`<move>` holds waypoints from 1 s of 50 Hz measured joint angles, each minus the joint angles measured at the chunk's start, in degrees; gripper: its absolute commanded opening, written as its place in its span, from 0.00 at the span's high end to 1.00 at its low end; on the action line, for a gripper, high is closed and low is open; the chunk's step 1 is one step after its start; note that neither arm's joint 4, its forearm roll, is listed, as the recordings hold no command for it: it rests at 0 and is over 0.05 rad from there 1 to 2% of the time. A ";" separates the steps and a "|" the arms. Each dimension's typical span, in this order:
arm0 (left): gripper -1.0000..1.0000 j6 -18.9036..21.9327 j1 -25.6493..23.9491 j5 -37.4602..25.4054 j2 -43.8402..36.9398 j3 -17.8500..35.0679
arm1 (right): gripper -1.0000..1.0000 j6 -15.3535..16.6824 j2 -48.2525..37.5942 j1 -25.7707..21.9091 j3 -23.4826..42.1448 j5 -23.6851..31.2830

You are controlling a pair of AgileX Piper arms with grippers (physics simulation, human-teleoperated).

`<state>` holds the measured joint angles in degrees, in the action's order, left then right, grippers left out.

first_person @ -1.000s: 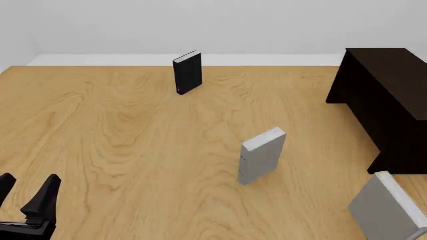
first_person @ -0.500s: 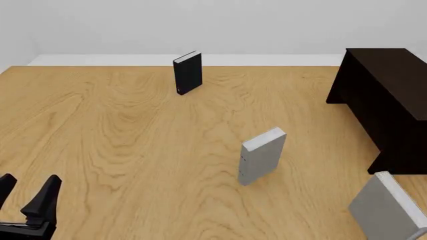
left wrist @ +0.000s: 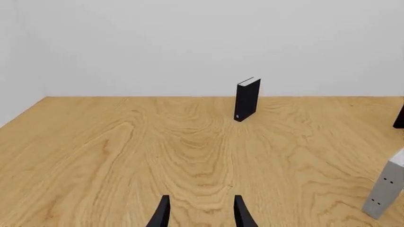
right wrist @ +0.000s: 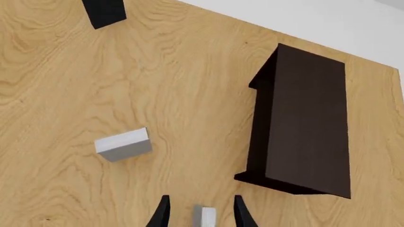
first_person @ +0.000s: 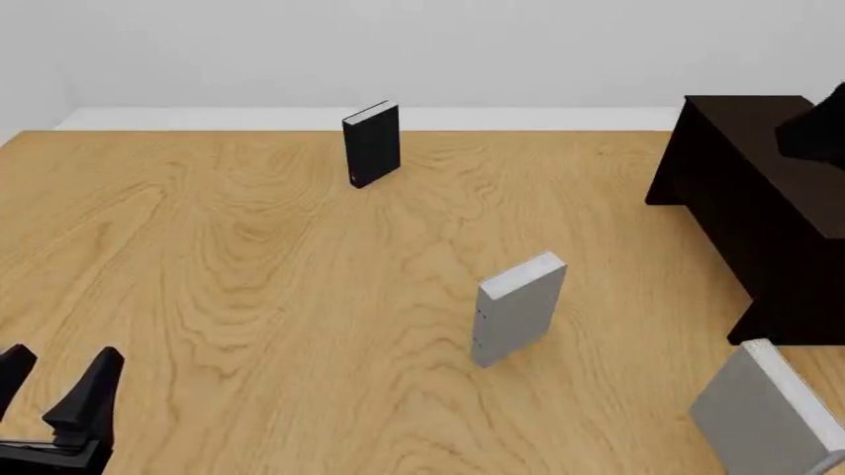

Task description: Pick up the book on the right and place it on the cabinet shelf.

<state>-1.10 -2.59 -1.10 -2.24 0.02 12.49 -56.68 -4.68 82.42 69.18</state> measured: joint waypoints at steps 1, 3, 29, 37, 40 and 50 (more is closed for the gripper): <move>0.00 -0.01 0.00 -0.01 -0.02 0.00 | 0.00 -0.08 -0.22 -0.10 -0.19 0.07; 0.00 -0.04 0.00 -0.04 -0.04 0.00 | 0.00 -0.38 -0.66 -0.28 -0.49 0.18; 0.00 -0.19 -0.35 -0.21 -0.51 -0.01 | 0.00 2.22 -5.62 5.07 -4.80 0.47; 0.00 -0.05 -0.49 -0.01 -0.87 -0.01 | 0.00 4.18 -6.69 6.42 -6.81 -0.45; 0.00 -0.03 -0.56 0.05 -1.02 -0.01 | 0.00 4.70 -7.00 6.64 -7.50 -0.90; 0.00 0.07 -0.75 0.10 -1.30 -0.01 | 0.00 7.06 -7.48 7.69 -10.59 -2.66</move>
<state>-1.03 -3.34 -1.00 -3.55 0.01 19.55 -64.16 3.00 71.82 66.53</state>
